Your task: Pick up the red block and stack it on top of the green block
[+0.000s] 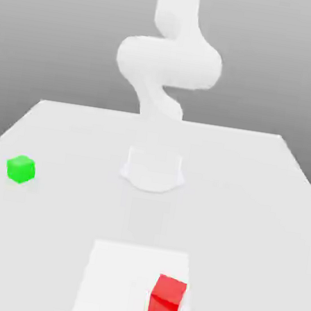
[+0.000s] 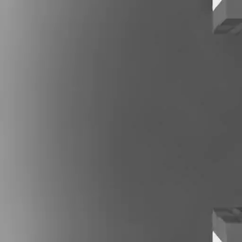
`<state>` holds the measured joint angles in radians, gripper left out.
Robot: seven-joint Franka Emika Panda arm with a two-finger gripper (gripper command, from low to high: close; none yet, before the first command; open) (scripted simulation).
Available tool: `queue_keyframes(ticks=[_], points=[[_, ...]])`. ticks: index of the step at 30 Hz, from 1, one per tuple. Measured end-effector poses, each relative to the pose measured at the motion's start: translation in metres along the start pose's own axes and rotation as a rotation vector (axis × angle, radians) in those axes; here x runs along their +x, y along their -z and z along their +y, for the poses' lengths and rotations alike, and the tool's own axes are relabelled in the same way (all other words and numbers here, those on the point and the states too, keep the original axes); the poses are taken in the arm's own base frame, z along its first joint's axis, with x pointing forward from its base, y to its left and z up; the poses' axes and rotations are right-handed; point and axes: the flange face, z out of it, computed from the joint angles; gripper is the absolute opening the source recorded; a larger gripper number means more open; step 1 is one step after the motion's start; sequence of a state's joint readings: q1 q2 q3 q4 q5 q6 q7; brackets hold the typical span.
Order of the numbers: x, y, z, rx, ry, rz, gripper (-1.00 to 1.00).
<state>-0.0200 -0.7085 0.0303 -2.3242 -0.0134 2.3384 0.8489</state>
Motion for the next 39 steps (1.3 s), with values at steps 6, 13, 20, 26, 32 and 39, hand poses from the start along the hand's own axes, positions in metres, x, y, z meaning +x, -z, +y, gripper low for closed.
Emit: queue_keyframes(ticks=[6, 13, 20, 26, 32, 39], points=[[-0.029, -0.127, 0.008, -0.166, -0.058, -0.094, 0.00], [-0.085, -0.254, 0.048, -0.339, -0.125, -0.214, 0.00], [-0.164, -0.351, 0.107, -0.496, -0.198, -0.351, 0.00], [-0.224, -0.408, 0.156, -0.577, -0.248, -0.432, 0.00], [-0.241, -0.433, 0.174, -0.579, -0.249, -0.434, -1.00], [-0.228, -0.414, 0.160, -0.578, -0.250, -0.434, -1.00]])
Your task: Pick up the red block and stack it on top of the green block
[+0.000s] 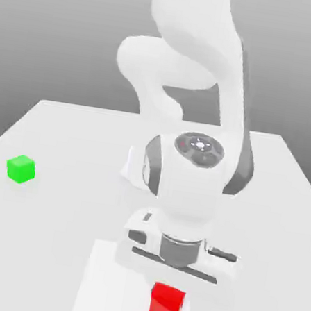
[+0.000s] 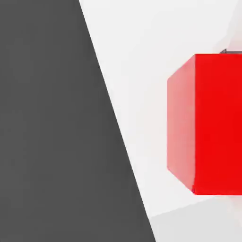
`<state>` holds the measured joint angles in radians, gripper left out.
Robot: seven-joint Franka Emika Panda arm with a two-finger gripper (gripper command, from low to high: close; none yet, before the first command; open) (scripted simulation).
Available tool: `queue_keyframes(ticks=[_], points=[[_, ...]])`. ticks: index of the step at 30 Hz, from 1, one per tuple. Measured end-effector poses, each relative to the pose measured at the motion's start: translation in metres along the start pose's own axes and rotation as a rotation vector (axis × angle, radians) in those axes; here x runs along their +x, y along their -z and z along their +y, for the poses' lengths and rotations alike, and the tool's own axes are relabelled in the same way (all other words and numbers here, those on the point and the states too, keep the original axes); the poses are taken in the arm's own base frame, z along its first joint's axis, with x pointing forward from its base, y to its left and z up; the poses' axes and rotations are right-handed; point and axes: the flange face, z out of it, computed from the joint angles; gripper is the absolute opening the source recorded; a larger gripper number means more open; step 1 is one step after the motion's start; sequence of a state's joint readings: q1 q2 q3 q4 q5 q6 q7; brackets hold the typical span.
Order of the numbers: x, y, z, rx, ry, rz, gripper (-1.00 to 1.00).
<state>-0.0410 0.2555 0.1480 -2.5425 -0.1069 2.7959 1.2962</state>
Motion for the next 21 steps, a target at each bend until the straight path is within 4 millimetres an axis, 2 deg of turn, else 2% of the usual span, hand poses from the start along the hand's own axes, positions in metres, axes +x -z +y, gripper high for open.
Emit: queue_keyframes(ticks=[2, 4, 7, 8, 10, 11, 13, 17, 21], points=[[0.000, 0.023, 0.001, -0.001, -0.001, 0.001, -1.00], [0.036, 0.032, 0.024, -0.009, -0.094, 0.014, -1.00], [0.099, 0.039, 0.075, -0.022, -0.278, 0.033, -1.00], [0.124, 0.042, 0.100, -0.026, -0.361, 0.038, -1.00], [0.177, 0.048, 0.170, -0.036, -0.571, 0.047, -1.00], [0.196, 0.051, 0.207, -0.040, -0.673, 0.050, -1.00], [0.221, 0.056, 0.277, -0.045, -0.861, 0.051, -1.00], [0.226, 0.065, 0.364, -0.040, -1.093, 0.043, -1.00], [0.210, 0.069, 0.460, -0.020, -1.369, 0.020, -1.00]])
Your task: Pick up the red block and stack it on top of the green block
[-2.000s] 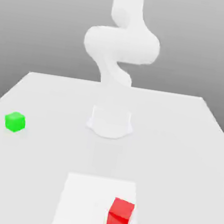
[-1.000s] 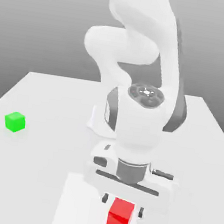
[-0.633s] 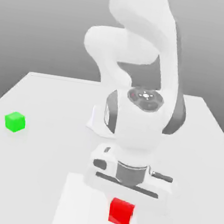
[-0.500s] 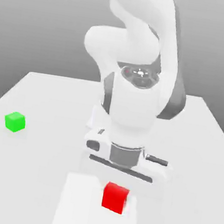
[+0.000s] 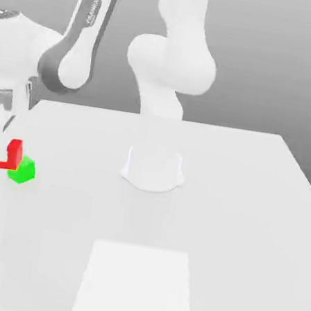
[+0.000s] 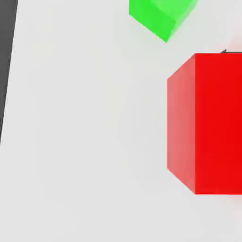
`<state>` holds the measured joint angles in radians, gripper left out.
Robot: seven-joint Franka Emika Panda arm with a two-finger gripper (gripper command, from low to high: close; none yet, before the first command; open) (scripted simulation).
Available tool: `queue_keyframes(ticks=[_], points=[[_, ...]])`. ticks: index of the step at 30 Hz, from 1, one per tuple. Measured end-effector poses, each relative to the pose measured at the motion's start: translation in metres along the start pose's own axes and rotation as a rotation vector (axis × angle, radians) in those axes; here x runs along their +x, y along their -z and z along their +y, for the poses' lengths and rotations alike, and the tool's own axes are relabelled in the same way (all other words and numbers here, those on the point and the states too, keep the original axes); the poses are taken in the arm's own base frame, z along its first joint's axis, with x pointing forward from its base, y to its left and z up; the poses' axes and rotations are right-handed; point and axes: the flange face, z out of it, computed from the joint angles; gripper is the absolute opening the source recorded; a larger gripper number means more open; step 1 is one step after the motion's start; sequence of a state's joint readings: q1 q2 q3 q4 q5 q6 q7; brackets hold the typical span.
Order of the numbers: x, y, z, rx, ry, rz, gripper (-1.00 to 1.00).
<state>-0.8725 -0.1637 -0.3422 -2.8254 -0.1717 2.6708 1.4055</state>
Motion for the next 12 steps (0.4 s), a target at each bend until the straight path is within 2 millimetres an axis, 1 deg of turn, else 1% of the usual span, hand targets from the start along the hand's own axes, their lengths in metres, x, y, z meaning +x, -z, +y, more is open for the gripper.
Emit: queue_keyframes(ticks=[1, 2, 3, 5, 8, 9, 12], points=[[0.022, 0.000, 0.013, 0.000, -0.075, -0.011, -1.00], [0.033, -0.004, 0.020, 0.001, -0.114, -0.018, -1.00], [0.038, -0.010, 0.023, 0.002, -0.134, -0.023, -1.00], [0.042, -0.026, 0.024, 0.003, -0.148, -0.027, -1.00], [0.041, -0.052, 0.025, 0.002, -0.146, -0.028, -1.00], [0.041, -0.061, 0.026, 0.002, -0.148, -0.026, 1.00], [0.041, -0.061, 0.026, 0.002, -0.148, -0.026, 1.00]])
